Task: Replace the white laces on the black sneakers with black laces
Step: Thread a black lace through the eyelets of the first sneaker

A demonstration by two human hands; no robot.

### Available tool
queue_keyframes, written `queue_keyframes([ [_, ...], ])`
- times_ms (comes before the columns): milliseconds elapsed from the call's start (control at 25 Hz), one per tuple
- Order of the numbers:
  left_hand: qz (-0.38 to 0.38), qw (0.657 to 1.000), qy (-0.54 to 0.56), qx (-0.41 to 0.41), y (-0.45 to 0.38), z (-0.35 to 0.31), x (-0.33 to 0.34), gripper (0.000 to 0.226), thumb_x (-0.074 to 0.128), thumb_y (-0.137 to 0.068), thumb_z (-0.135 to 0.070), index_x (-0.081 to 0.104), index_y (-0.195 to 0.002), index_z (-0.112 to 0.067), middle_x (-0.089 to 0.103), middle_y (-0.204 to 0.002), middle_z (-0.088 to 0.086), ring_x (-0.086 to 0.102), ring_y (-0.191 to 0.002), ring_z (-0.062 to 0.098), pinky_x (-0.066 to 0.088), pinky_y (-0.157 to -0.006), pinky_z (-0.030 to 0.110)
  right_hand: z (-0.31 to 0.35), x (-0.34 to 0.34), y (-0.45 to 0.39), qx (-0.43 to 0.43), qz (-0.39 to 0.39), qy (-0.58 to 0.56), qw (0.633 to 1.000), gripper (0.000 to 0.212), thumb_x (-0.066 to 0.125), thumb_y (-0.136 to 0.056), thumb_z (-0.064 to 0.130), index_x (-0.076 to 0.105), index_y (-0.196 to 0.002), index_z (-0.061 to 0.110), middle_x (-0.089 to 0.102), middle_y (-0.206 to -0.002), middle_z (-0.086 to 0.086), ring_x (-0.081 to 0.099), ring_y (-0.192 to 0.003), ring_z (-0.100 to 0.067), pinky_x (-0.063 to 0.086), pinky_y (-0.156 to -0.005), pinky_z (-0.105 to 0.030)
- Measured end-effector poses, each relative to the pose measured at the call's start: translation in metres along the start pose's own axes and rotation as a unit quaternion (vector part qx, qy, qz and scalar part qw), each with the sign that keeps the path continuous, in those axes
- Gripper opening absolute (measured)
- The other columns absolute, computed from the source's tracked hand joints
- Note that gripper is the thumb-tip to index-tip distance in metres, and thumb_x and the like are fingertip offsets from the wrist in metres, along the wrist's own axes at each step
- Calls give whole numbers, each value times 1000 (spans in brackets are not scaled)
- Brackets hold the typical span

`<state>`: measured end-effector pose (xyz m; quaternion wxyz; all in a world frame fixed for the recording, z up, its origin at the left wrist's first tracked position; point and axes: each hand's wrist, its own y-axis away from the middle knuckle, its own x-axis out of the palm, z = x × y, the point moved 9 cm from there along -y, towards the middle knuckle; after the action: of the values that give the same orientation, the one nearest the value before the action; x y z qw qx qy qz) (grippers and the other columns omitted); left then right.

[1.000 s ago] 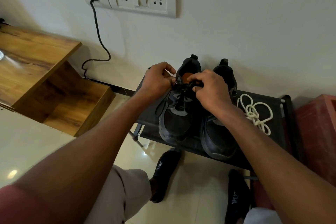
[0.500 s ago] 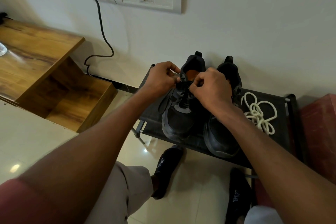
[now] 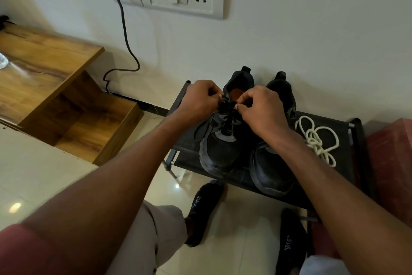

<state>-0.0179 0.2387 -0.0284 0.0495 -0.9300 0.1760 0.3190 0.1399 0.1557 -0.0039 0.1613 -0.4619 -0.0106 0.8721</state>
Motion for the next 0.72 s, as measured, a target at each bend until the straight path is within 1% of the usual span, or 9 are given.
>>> queue_keyframes([
  [120,9,996,72,-46,-1,7,1,15,58,-102,-3,67,-90,-7,76,-86,10,76,-79,22,64,-67,30,0,1,1,-1,-6,12,1000,9,76,-93,20,76,-86,17,68,-101,2,65,-82,-12,44,-64,-15],
  [200,14,994,95,-61,1,9,1,18,56,-100,3,66,-88,-7,75,-83,12,76,-79,26,63,-64,32,0,2,1,-1,-8,16,1000,10,74,-95,20,76,-85,17,69,-100,2,64,-80,-11,39,-61,-12],
  [240,18,993,95,-63,1,9,1,17,57,-99,3,65,-88,-7,75,-81,12,75,-77,26,62,-63,32,-1,2,1,0,-6,10,1000,9,74,-95,20,76,-87,18,69,-101,3,64,-81,-10,42,-63,-13],
  [320,32,996,67,-55,2,5,-3,8,62,-100,-7,66,-93,-7,75,-75,11,73,-69,21,56,-63,30,-3,-3,0,9,-9,-30,999,6,73,-97,20,78,-95,19,72,-104,5,64,-86,-6,48,-70,-13],
  [400,24,995,79,-58,4,-4,-20,17,70,-99,-22,65,-101,-6,72,-69,5,70,-66,19,49,-65,26,-6,-19,-3,34,-33,-99,994,13,70,-99,16,80,-106,22,73,-107,10,64,-88,1,46,-74,-4],
  [440,15,991,118,-58,6,-11,-31,21,71,-98,-25,65,-103,-6,68,-68,2,69,-67,21,49,-65,26,-5,-28,-4,42,-48,-140,988,18,67,-100,13,80,-109,23,73,-107,12,65,-84,3,49,-74,-4],
  [560,12,968,250,-8,19,-53,-66,15,68,-100,-24,67,-104,-10,60,-70,1,66,-72,22,52,-69,30,12,-59,-7,29,-80,-231,969,27,60,-103,8,81,-107,24,77,-102,13,72,-76,-1,53,-66,-10],
  [640,34,953,300,35,33,-90,-84,16,64,-102,-26,69,-105,-11,61,-75,3,65,-76,23,51,-77,36,32,-79,-6,9,-89,-255,963,29,58,-104,7,81,-105,24,77,-101,12,74,-81,-3,52,-65,-10],
  [720,53,939,333,64,45,-128,-100,18,62,-104,-26,70,-108,-11,62,-78,3,64,-76,20,49,-79,36,52,-101,-5,-6,-101,-279,955,31,57,-103,6,82,-103,26,78,-103,13,74,-86,-4,51,-66,-13],
])
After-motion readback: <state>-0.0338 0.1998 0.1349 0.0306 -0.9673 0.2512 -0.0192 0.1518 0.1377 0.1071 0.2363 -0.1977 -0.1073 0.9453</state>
